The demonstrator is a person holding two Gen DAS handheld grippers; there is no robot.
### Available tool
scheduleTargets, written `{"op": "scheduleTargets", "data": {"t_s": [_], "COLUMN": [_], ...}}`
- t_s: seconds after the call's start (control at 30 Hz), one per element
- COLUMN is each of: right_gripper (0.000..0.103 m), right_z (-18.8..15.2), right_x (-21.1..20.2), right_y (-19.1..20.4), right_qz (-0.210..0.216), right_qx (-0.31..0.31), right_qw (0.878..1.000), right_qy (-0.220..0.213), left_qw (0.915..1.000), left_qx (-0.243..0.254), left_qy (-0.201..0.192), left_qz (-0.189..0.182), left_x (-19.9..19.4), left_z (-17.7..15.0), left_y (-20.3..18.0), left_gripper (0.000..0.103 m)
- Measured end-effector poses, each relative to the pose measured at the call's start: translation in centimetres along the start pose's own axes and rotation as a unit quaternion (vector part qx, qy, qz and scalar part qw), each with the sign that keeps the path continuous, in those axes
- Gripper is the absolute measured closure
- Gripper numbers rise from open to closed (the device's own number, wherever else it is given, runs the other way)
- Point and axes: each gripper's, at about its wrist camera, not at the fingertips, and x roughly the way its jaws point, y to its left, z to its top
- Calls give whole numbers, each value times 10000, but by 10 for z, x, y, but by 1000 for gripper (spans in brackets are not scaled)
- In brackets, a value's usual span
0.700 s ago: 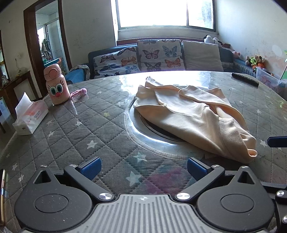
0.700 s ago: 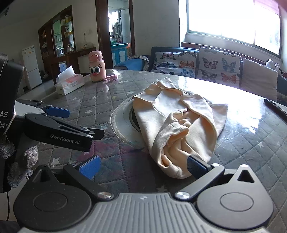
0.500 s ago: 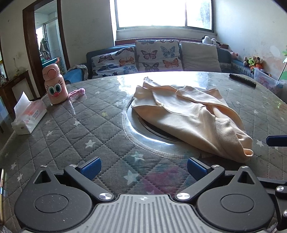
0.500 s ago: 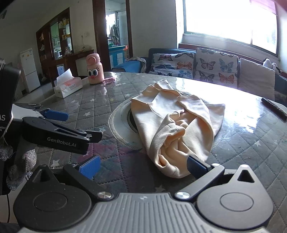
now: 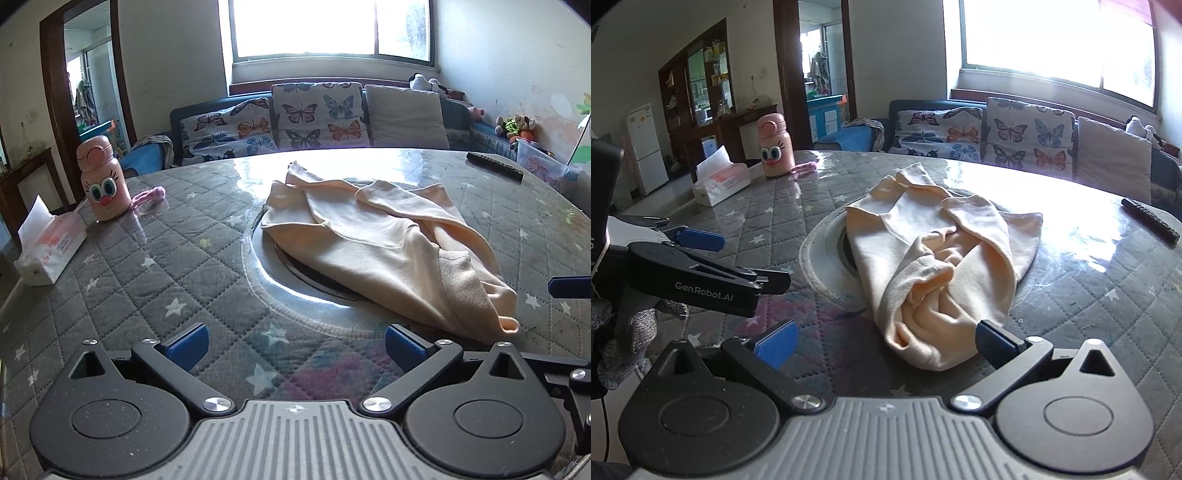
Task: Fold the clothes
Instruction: 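Reach both grippers to the crumpled cream shirt and grasp its edges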
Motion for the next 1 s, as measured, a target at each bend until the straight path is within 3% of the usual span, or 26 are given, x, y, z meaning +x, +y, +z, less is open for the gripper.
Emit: {"op": "scheduleTargets", "data": {"t_s": [0.5,0.77,1.0], "right_gripper": [9,31,46], "right_z": [24,48,60], "right_x": [31,56,85], "right_y": [-37,-78,-98], "right_qz": [-233,-528,-553], "right_qx": [198,427,327], "right_qw": [9995,9976,9976], "right_qy": [100,148,271], "left_qw": [9993,9970,9930], "left_qx": [301,600,943], "left_qy": [-105,-258,-242], "left_qz": [-192,-407,-661], "left_x": [25,44,65], "left_z": [31,62,83], "left_y": [-10,-28,-54], "left_gripper": [5,20,23]}}
